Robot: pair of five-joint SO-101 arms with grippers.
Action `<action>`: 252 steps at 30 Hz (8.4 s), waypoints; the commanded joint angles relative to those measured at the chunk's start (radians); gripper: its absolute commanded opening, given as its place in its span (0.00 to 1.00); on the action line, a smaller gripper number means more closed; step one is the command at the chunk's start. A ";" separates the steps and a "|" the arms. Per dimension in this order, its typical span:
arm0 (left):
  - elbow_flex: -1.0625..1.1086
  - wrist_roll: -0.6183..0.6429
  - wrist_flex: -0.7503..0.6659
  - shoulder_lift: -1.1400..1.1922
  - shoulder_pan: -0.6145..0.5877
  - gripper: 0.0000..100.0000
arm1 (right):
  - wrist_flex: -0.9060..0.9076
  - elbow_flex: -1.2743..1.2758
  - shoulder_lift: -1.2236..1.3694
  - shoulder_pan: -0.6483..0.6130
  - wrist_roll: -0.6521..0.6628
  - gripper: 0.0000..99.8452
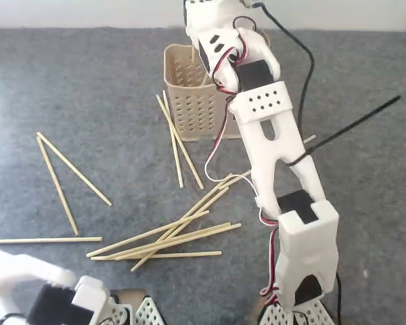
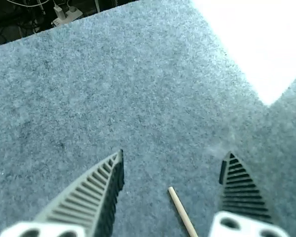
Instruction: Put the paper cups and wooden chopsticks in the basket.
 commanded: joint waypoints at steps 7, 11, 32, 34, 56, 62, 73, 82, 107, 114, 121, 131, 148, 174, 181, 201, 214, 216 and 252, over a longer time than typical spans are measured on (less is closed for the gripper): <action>0.208 -0.009 -0.117 -0.046 0.083 0.30 | 0.038 -0.055 -0.033 -0.002 0.034 0.18; 0.305 -0.009 -0.114 -0.044 0.144 0.30 | 0.148 -0.055 -0.114 0.001 0.031 0.10; 0.282 -0.011 0.060 0.020 0.192 0.27 | 0.625 -0.055 -0.381 0.001 0.031 0.08; 0.228 -0.012 0.086 0.094 0.190 0.21 | 0.625 -0.055 -0.390 0.001 0.031 0.08; -0.041 -0.040 0.334 0.138 0.235 0.04 | 0.814 -0.055 -0.424 -0.001 0.031 0.08; -0.030 -0.005 0.417 -0.035 0.299 0.04 | 0.932 -0.055 -0.433 -0.007 0.029 0.08; 0.050 0.061 0.411 -0.025 0.272 0.19 | 1.153 -0.049 -0.538 -0.007 0.035 0.08; -0.001 0.074 0.411 0.207 0.244 0.23 | 1.273 -0.005 -0.492 0.012 0.038 0.08; -0.157 -0.003 0.503 0.324 0.279 0.01 | 1.271 0.005 -0.484 0.024 0.037 0.08; -0.160 0.081 0.569 0.064 0.368 0.01 | 1.282 0.015 -0.501 0.028 0.037 0.07; -0.203 0.176 0.568 -0.247 0.517 0.01 | 1.277 0.264 -0.705 0.019 0.037 0.07; -0.420 0.290 0.391 -0.365 0.818 0.01 | 1.265 0.709 -0.943 -0.024 0.052 0.08; -0.239 0.040 -0.677 -0.342 1.341 0.01 | 0.642 1.490 -1.000 -0.102 0.068 0.08; -0.710 0.018 -0.712 0.460 1.475 0.04 | 0.441 1.560 -1.000 0.257 -0.144 0.08; -0.716 0.023 -0.554 0.391 1.442 0.23 | 0.367 1.560 -0.984 0.343 -0.318 0.08; -0.711 0.023 0.430 -0.157 0.927 0.23 | 0.323 1.099 -0.358 0.344 -0.637 0.08; -0.283 0.017 0.361 -0.215 0.621 0.23 | 0.372 0.970 -0.220 0.309 -0.649 0.15; -0.240 0.017 0.330 -0.226 0.612 0.23 | 0.367 0.967 -0.206 0.311 -0.649 0.13; 0.087 -0.048 0.417 -0.470 0.483 0.23 | 0.625 0.848 -0.803 0.433 -0.512 0.01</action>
